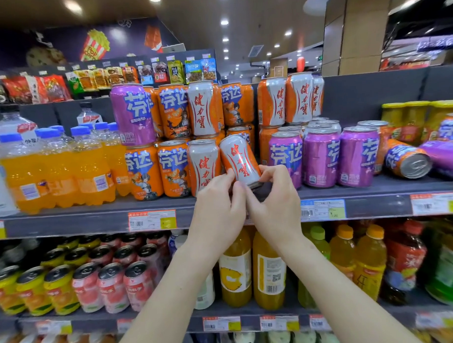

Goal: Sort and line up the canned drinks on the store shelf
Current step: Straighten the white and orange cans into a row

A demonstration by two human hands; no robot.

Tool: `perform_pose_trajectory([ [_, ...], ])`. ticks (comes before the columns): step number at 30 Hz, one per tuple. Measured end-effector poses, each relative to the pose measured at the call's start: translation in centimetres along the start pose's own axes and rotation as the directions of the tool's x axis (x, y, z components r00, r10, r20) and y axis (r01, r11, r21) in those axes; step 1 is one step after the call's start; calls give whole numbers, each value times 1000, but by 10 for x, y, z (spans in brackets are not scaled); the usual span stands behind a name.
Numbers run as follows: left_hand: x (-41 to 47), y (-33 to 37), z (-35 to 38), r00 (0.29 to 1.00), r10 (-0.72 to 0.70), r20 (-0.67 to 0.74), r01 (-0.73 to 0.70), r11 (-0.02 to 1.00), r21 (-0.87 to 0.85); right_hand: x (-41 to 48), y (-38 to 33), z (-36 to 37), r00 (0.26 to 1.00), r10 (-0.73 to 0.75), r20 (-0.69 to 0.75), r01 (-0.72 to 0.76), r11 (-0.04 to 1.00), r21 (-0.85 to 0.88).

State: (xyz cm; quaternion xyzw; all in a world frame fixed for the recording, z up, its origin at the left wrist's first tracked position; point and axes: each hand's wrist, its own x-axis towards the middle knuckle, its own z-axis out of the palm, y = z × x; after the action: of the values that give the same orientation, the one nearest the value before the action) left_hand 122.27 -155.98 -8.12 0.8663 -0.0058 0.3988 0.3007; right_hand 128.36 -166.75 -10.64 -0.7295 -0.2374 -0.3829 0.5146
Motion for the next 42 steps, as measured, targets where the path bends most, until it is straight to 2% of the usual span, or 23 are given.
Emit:
perform_pose_trajectory([
  [9, -4, -3, -2, 993, -5, -118, -6, 996, -93, 2, 3, -6, 1000, -7, -12, 8, 999, 50],
  [13, -3, -3, -1, 990, -68, -126, 49, 987, -150, 7, 4, -11, 995, 45, 89, -53, 995, 87],
  [22, 0, -1, 0, 983, -113, -142, 80, 973, -218, 17, 2, -12, 974, 76, 214, -69, 997, -40],
  [29, 4, -1, 5, 986, -97, -135, 88, 994, -65, 22, 3, -10, 969, 145, 202, -135, 989, -66],
  [33, 6, -4, 9, 980, -84, -178, 98, 993, 66, 20, 2, -7, 970, 181, 163, -173, 983, -64],
  [39, 12, -1, 18, 977, -42, -208, 95, 963, 252, 23, -1, 3, 984, 141, 112, -106, 956, -274],
  [40, 12, 0, 19, 976, -42, -212, 100, 958, 268, 23, -2, 3, 986, 134, 100, -103, 957, -270],
  [42, 10, 0, 21, 972, -35, -231, 99, 956, 276, 20, -2, -2, 993, 100, 61, -90, 985, -147],
])
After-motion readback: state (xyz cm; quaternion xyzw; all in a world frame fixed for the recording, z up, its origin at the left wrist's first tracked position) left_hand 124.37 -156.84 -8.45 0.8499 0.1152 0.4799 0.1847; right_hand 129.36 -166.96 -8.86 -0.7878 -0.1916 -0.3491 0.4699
